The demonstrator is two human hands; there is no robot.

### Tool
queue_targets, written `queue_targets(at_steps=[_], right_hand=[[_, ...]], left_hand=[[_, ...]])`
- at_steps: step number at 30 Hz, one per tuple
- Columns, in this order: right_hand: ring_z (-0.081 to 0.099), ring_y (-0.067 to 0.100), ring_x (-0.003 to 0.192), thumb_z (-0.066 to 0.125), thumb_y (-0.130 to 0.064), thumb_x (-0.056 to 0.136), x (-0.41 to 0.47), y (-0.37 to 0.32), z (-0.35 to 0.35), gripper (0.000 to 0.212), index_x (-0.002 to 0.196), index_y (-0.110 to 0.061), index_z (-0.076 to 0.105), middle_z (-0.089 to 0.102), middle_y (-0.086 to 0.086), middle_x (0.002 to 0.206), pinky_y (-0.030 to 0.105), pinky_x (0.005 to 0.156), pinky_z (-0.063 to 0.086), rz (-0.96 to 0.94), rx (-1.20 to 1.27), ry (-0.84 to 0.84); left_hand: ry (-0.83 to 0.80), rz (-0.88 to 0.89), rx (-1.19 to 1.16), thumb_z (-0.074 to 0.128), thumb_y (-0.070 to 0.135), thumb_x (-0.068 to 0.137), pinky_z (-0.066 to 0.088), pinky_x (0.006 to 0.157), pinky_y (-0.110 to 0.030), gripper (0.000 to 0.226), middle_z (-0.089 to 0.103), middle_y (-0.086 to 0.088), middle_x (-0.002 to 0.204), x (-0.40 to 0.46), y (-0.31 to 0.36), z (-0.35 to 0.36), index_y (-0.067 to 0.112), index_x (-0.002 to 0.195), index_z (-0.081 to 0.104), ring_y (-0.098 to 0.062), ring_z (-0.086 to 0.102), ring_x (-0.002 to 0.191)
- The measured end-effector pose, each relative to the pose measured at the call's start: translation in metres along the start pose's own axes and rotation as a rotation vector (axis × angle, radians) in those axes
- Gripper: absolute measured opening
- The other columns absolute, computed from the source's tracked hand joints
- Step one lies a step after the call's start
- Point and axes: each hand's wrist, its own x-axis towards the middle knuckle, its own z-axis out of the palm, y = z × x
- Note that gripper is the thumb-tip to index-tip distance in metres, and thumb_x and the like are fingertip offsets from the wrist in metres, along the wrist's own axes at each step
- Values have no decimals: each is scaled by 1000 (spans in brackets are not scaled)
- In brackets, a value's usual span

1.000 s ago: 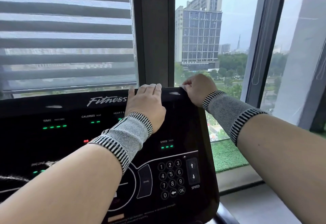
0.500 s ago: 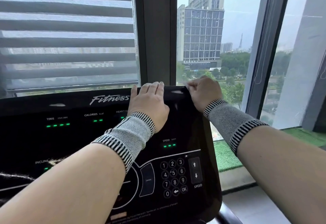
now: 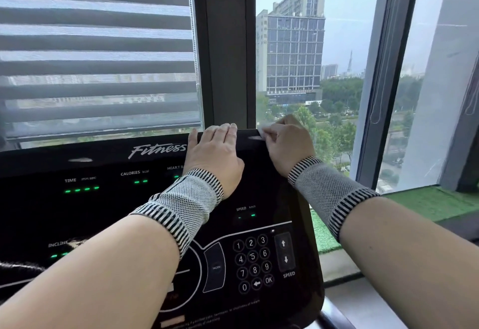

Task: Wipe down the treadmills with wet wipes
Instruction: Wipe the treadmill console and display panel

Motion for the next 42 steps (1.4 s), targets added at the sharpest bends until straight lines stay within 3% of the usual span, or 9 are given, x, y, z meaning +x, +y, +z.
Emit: queue_targets(at_steps=[11,15,19,22,27,31,34,38,42], right_hand=[[58,16,93,53,-24,96,-14,-5,6,24,113,-20,69,61,2,107,18,79,38,201,102,116],[51,12,86,51,-26,97,-20,-14,10,25,113,-19,69,59,2,108,17,75,36,102,83,54],[49,12,83,50,-23,97,-12,-18,6,23,108,-22,70,59,3,105,16,73,32,181,96,121],[51,14,85,50,-25,97,-15,-30,8,24,108,-22,71,54,0,96,19,74,34,4,81,14],[49,11,83,51,-21,97,-9,-12,2,22,105,-19,71,61,1,106,16,72,32,225,74,118],[42,7,80,51,-26,97,-21,-26,7,23,110,-22,70,55,-1,100,15,70,29,-2,80,7],[45,8,79,51,-20,96,-16,-13,5,24,111,-22,70,50,-2,95,15,72,33,129,93,76],[44,6,81,49,-15,96,-22,-16,5,26,106,-21,72,46,-7,93,15,76,33,-25,66,-5],[44,10,81,49,-13,95,-9,-12,-2,26,103,-22,73,44,-5,92,19,78,37,65,53,22]], left_hand=[[-14,1,-7,33,39,96,0,118,-45,66,14,5,158,1,0,-1,19,153,6,-15,10,145],[-21,-1,-8,33,40,96,0,118,-46,67,13,5,159,1,-1,-1,19,153,5,-15,8,145],[-31,2,-17,32,38,96,0,119,-46,66,13,5,159,1,0,-3,19,153,5,-15,9,145],[-34,8,-19,32,38,96,2,119,-46,66,14,5,159,2,-2,-4,19,153,6,-15,9,145],[-42,29,-18,30,37,96,5,119,-47,64,15,6,159,2,-4,-6,20,153,7,-15,11,145],[-40,37,-6,32,39,96,7,118,-46,65,16,6,158,3,-7,-5,20,153,7,-15,13,144],[-39,47,-9,30,37,96,8,118,-46,64,18,7,158,3,-7,-6,20,153,8,-15,14,144],[-35,47,-11,31,37,95,7,118,-46,64,17,7,158,3,-7,-5,20,153,8,-15,14,144],[-28,50,-6,31,37,95,8,118,-45,64,19,7,157,2,-6,-6,20,153,9,-14,15,143]])
